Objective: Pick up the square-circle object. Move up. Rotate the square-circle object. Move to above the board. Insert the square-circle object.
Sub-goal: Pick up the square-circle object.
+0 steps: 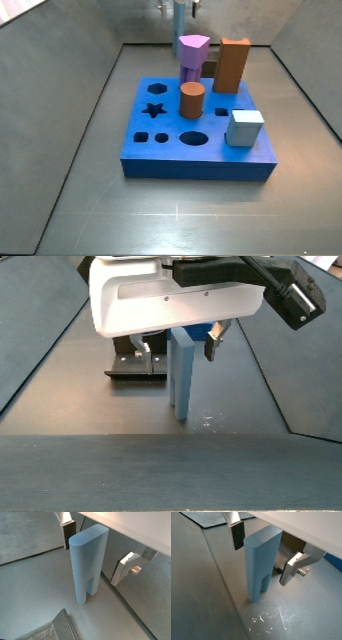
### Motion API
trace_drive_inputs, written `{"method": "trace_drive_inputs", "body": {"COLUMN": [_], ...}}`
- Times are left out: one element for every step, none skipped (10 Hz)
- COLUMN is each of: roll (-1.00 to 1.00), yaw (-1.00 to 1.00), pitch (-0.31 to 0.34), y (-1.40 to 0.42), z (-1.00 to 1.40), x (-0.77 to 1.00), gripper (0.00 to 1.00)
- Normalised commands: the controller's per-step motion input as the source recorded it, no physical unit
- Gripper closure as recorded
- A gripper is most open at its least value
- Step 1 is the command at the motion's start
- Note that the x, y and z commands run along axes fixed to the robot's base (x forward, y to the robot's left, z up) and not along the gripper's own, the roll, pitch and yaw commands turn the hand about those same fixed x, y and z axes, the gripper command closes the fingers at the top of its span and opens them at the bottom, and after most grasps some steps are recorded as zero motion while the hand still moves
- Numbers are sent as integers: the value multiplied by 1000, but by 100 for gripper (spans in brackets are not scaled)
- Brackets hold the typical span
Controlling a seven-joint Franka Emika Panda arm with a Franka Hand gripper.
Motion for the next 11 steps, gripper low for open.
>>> {"method": "trace_drive_inputs", "body": {"roll": [0, 0, 0, 0, 0, 0, 0, 0, 0, 0, 0], "yaw": [0, 0, 0, 0, 0, 0, 0, 0, 0, 0, 0], "pitch": [0, 0, 0, 0, 0, 0, 0, 0, 0, 0, 0], "y": [0, 0, 0, 0, 0, 0, 0, 0, 0, 0, 0], "z": [0, 0, 0, 0, 0, 0, 0, 0, 0, 0, 0], "x": [0, 0, 0, 0, 0, 0, 0, 0, 0, 0, 0], "gripper": [100, 100, 100, 100, 100, 100, 100, 100, 100, 100, 100]}}
